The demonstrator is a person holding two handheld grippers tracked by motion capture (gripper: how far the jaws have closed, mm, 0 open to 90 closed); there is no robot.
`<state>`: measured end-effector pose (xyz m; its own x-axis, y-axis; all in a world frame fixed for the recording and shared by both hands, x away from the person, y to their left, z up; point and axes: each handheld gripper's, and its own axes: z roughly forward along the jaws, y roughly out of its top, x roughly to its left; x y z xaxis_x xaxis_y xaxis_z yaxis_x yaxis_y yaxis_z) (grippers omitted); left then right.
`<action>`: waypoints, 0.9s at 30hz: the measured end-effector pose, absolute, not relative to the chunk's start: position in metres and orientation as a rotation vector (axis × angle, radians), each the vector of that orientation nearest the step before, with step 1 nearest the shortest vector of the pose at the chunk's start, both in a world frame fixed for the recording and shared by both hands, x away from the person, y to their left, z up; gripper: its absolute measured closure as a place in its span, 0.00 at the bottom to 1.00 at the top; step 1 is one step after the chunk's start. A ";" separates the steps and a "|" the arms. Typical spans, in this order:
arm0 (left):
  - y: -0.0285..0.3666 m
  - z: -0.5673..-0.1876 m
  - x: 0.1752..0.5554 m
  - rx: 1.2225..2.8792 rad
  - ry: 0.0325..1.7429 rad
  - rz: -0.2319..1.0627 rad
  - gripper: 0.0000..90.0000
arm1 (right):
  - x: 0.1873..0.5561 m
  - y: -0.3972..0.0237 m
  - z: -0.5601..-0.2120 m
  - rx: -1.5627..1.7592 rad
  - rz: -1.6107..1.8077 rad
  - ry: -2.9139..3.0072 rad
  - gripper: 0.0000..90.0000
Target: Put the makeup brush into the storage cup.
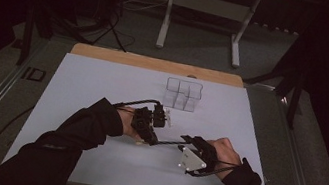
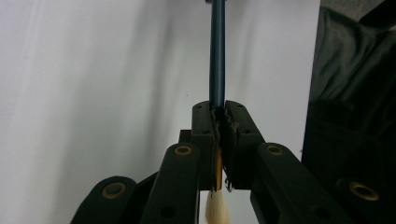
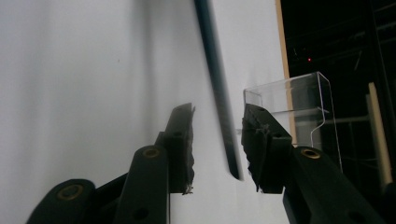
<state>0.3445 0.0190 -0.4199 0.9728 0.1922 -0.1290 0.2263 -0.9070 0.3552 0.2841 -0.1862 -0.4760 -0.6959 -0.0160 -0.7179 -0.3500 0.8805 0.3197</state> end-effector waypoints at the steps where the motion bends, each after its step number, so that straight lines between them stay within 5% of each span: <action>1: 0.019 -0.420 0.345 2.746 0.313 -0.132 0.93 | 0.284 -0.186 -0.477 -0.284 0.550 2.290 0.75; 6: 0.018 -0.420 0.346 2.736 0.312 -0.139 0.93 | 0.282 -0.184 -0.481 -0.331 0.515 2.265 0.93; 15: 0.019 -0.421 0.349 2.654 0.284 -0.088 0.91 | 0.285 -0.187 -0.476 -0.320 0.496 2.309 0.95; 18: 0.023 -0.415 0.347 2.584 0.243 -0.027 0.74 | 0.287 -0.189 -0.472 -0.281 0.528 2.329 0.95; 27: 0.043 -0.397 0.349 2.449 0.377 -0.025 0.55 | 0.292 -0.192 -0.470 -0.184 0.606 2.392 0.95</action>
